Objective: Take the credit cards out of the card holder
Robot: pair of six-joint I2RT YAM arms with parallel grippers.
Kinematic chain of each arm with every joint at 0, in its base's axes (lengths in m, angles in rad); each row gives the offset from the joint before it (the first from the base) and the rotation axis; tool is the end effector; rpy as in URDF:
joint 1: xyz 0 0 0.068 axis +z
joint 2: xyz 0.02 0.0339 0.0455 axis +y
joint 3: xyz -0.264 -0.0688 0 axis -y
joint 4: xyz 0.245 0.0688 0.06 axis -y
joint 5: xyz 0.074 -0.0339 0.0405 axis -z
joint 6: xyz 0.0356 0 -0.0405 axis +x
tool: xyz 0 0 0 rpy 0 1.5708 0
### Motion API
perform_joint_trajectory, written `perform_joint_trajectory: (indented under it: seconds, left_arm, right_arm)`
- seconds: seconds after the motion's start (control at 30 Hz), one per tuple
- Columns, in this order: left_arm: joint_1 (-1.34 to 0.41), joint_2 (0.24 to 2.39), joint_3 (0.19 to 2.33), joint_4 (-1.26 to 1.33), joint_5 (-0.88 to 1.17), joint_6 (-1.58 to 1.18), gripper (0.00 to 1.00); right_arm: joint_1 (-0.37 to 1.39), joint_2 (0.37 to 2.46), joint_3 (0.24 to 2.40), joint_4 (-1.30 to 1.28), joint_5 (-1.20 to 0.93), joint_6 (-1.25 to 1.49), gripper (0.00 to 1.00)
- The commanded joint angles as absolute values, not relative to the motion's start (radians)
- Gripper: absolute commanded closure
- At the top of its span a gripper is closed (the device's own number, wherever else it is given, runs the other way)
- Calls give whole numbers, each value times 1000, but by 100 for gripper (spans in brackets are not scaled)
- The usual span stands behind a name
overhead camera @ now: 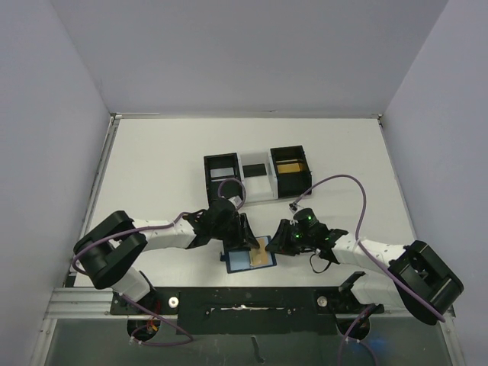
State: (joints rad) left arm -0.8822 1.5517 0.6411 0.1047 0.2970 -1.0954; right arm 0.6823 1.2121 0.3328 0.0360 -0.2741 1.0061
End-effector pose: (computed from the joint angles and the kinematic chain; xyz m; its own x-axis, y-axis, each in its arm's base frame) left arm 0.1746 -0.2285 0.1428 -0.9808 -0.1462 -0.1292 -0.0107 0.7018 -0.7123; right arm 0.1505 0.1347 0.1294 -0.9410 0.2832 -0.1851 0.0900 0.7369 0.6699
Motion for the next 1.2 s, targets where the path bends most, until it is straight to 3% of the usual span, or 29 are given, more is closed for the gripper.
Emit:
perform_joint_trajectory:
  seconds: [0.0,0.67,1.0,1.17]
  left_arm:
    - [-887,1551,664,91,277,-1103,59]
    - [-900,1519,685,-55,185,-1067,58]
    - [-910,1551,661,41,213,-1084,61]
    - [-910,1562,661,63,222,-1086,64]
  right_arm:
    - [692,1233,315,17,-215,994,75]
    - [695,1211,349,-23,-211,968,79]
    - [697,1091,417,-48,-223,958,78]
    - [699,1142,410,14,-266,965,79]
